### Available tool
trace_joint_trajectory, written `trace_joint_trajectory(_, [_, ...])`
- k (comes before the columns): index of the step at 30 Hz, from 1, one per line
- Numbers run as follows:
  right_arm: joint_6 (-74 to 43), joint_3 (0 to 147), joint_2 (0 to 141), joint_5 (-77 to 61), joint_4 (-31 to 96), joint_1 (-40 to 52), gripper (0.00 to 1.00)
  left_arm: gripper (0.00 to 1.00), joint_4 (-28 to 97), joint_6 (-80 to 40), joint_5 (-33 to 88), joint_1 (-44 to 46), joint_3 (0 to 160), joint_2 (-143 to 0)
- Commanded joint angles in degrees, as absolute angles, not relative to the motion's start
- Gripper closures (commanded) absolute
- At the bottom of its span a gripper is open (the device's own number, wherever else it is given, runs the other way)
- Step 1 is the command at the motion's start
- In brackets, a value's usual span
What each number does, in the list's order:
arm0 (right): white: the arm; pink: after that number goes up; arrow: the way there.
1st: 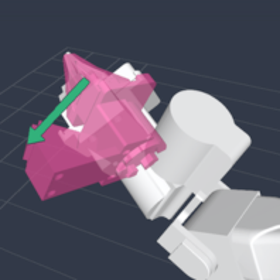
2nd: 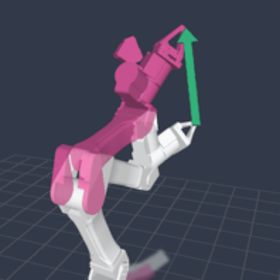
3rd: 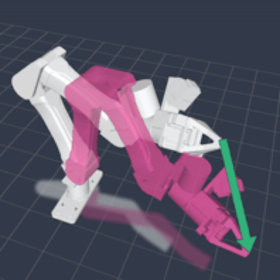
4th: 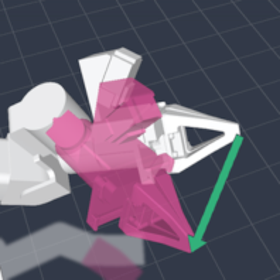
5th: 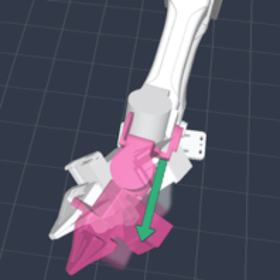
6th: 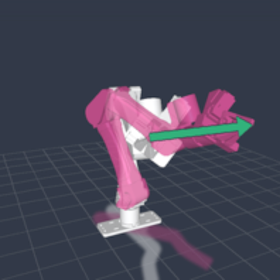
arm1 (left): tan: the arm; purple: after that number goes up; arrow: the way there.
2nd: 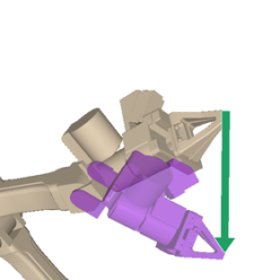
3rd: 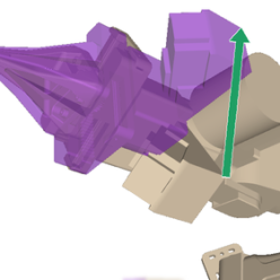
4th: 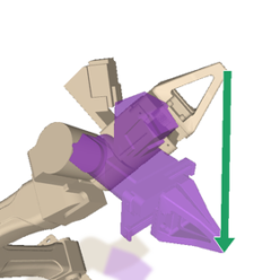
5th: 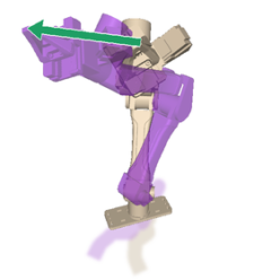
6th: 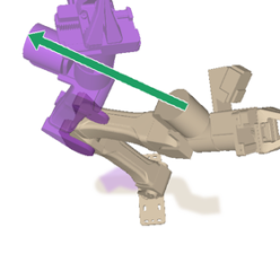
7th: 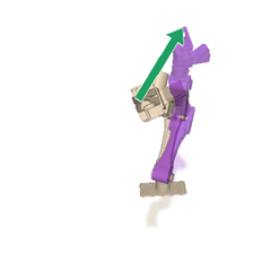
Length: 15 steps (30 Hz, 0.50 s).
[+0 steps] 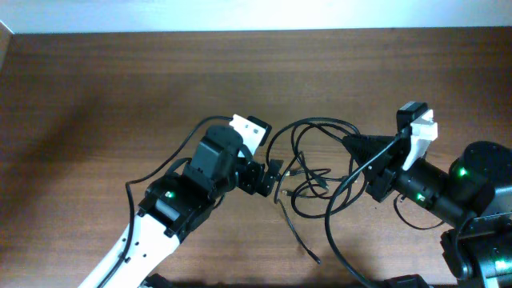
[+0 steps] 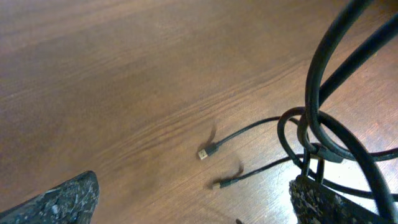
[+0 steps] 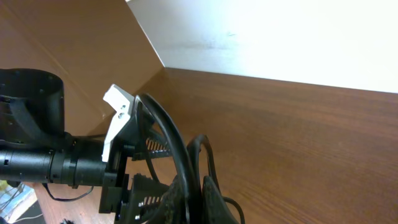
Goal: Untangle cables
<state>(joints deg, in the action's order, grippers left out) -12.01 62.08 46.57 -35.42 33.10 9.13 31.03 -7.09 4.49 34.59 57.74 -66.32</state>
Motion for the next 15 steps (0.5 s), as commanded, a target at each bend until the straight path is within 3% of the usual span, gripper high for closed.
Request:
trace_joint_trajectory(1, [-12.5,63.0,46.0,-34.3,32.7,8.9,0.96,0.01,28.6,-7.2,7.0,34.3,58.2,-65.5])
trace_joint_trajectory(9, [-12.5,63.0,46.0,-33.9,32.8,8.9,0.96,0.01,26.9,-7.2,14.5,34.3,58.2,-64.8])
trace_joint_trajectory(15, [-12.5,63.0,46.0,-39.7,32.6,8.9,0.96,0.01,18.4,-7.2,18.3,34.4,58.2,-64.7])
